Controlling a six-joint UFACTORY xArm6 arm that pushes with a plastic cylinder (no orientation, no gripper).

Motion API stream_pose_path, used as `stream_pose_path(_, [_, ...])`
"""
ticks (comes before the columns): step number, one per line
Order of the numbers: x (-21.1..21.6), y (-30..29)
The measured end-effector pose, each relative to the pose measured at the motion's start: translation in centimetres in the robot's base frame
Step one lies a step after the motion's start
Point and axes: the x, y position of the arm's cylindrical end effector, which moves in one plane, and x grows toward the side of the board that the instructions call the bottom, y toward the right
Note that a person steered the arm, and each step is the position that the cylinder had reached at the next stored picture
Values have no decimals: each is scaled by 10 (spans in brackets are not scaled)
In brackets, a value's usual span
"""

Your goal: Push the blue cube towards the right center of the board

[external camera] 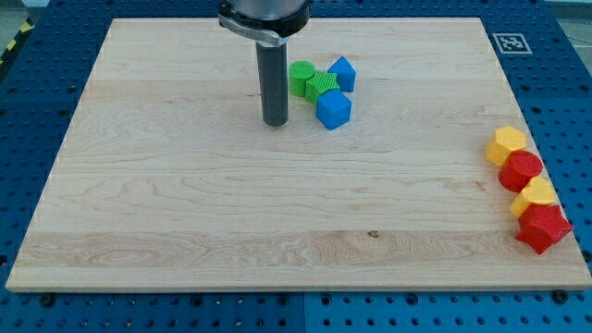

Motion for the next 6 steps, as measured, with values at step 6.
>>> stream_pose_path(6, [0,46])
